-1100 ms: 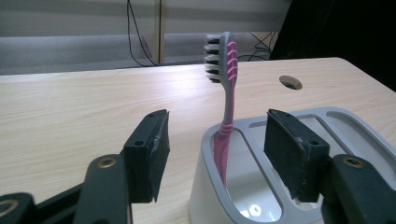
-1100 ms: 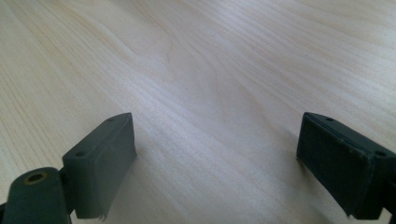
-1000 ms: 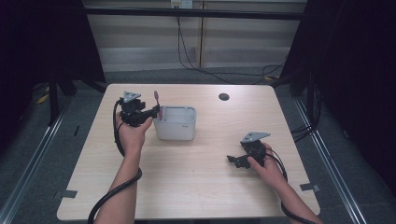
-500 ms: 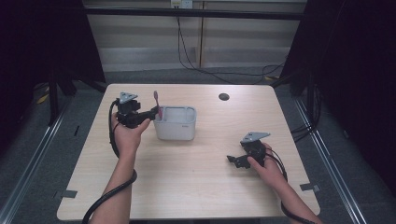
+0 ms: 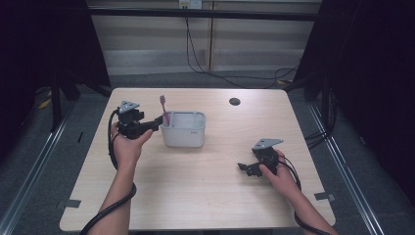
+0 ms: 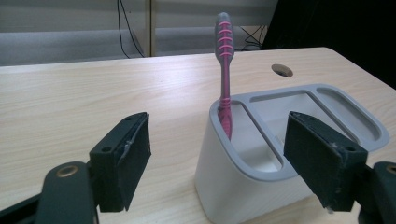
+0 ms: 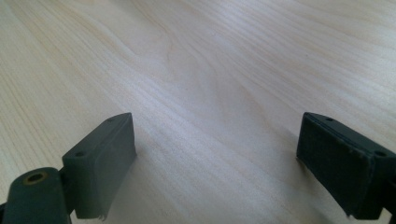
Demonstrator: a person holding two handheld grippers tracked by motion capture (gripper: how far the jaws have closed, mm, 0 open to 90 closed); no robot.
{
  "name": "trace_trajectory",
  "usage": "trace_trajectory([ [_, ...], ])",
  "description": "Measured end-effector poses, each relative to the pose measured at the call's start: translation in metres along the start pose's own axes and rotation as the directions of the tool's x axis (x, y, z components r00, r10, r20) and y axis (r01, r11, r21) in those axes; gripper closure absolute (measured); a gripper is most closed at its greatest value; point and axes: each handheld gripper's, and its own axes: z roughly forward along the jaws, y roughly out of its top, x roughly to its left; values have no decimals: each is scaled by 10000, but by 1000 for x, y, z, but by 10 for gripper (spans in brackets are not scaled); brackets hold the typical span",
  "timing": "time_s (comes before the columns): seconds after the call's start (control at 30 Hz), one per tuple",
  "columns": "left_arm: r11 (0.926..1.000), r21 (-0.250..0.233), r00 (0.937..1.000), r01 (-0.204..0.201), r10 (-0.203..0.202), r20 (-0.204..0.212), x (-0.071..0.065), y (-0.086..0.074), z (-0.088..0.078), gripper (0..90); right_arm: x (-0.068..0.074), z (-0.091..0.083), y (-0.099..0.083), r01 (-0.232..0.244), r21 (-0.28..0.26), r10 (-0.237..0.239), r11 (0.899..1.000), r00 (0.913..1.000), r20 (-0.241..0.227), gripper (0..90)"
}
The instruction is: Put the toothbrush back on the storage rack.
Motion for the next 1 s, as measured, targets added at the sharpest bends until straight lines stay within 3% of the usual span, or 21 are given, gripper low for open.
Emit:
trace_trajectory([
  [0.3,10000,-13,9999,97,-97,71,6,-6,-12,227,0,0,0,3,2,-3,10000,10000,-2,111],
  [1.0,9993,357,9995,-47,35,321,11,-17,-19,226,0,0,0,-1,2,1,10000,10000,-4,111],
])
